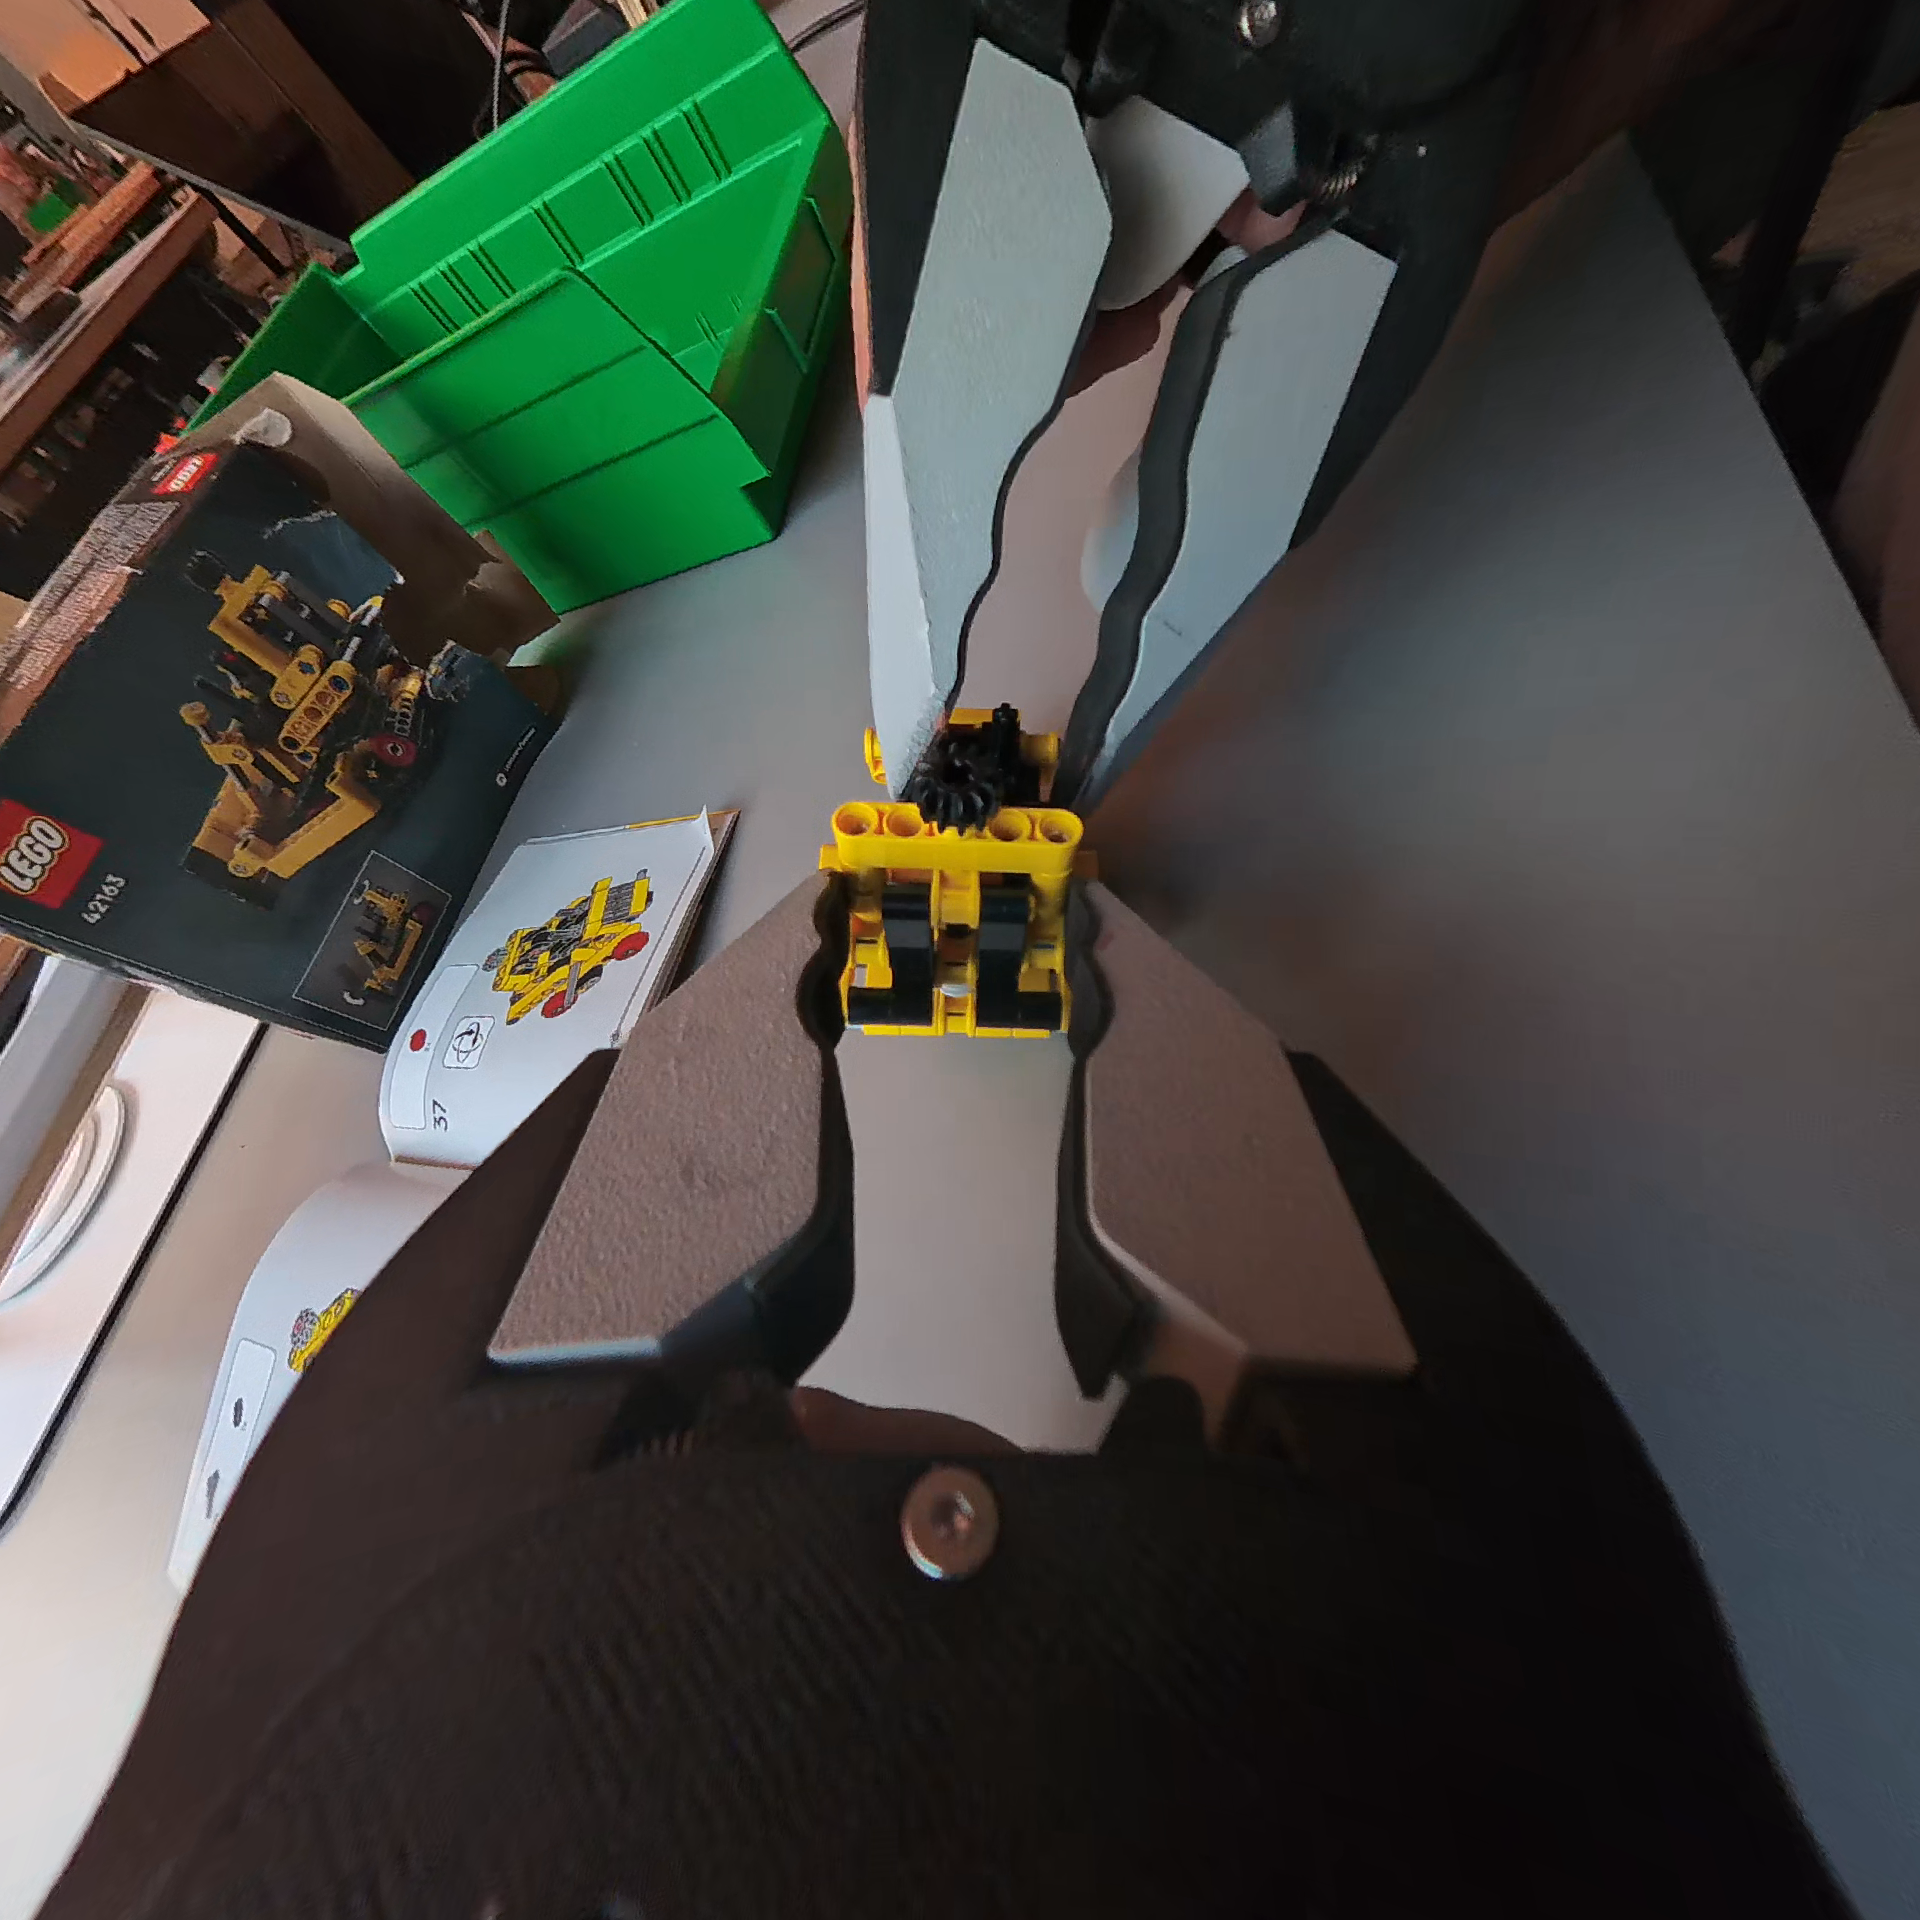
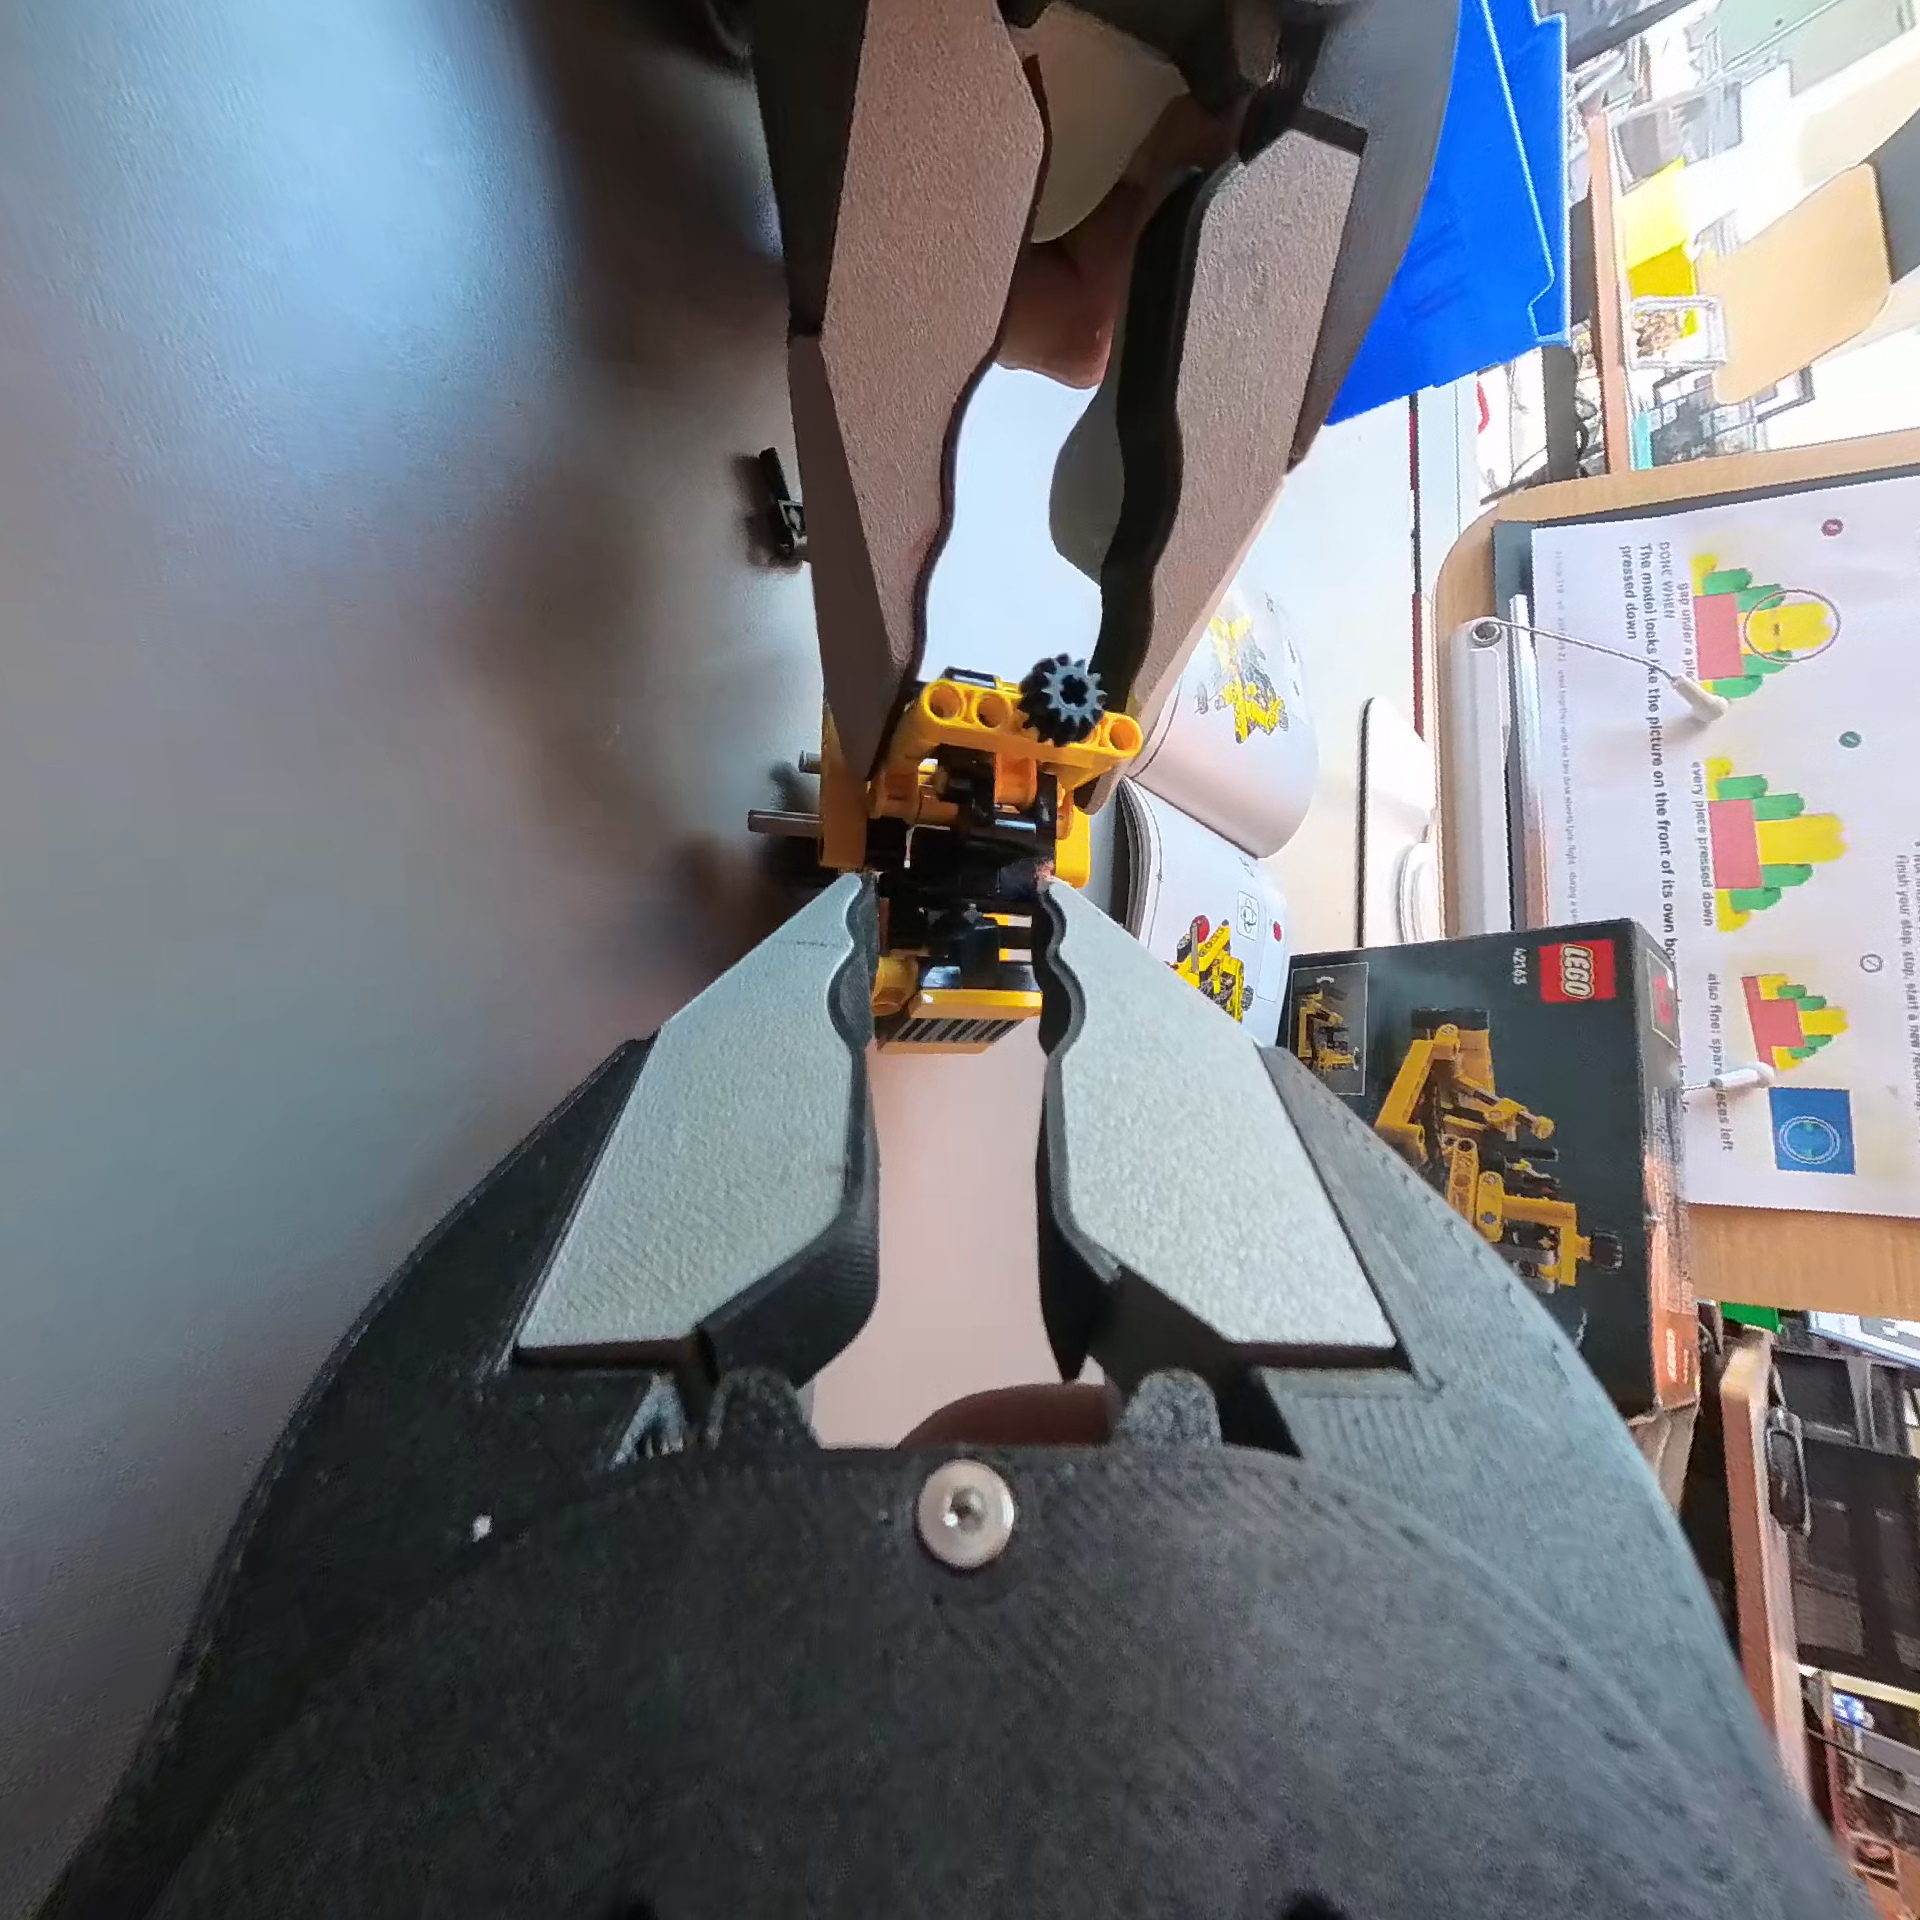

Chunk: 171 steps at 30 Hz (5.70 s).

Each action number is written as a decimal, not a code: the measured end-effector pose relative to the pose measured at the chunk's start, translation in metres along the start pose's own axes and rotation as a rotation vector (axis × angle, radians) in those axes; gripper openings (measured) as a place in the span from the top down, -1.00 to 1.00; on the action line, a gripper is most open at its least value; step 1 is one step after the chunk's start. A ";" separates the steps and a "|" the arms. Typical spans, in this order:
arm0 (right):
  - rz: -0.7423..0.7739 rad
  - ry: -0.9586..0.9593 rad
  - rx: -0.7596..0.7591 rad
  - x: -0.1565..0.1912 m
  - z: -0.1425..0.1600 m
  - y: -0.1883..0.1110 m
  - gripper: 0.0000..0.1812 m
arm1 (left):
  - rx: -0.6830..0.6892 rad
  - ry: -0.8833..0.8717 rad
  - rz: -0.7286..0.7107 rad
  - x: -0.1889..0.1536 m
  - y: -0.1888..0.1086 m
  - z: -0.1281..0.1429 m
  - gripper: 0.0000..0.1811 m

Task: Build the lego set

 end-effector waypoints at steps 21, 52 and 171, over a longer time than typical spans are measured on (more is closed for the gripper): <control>0.046 -0.010 0.100 0.005 -0.001 -0.004 0.70 | 0.000 -0.121 0.086 -0.001 0.002 0.000 0.57; -0.128 0.205 -0.010 -0.001 0.002 -0.005 0.71 | 0.002 -0.095 0.076 -0.002 0.001 0.000 0.56; -0.641 0.225 0.229 -0.033 0.005 0.014 0.73 | 0.047 -0.283 0.031 -0.003 0.009 -0.002 0.57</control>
Point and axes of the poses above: each gripper's, where its closed fingertips meet, y out along the fingers, z out of its underside, x = y × z across the jaws, the point moved 7 cm from there along -y, back along the fingers, and after that the axes turned 10 degrees about x, right-handed, at the moved point
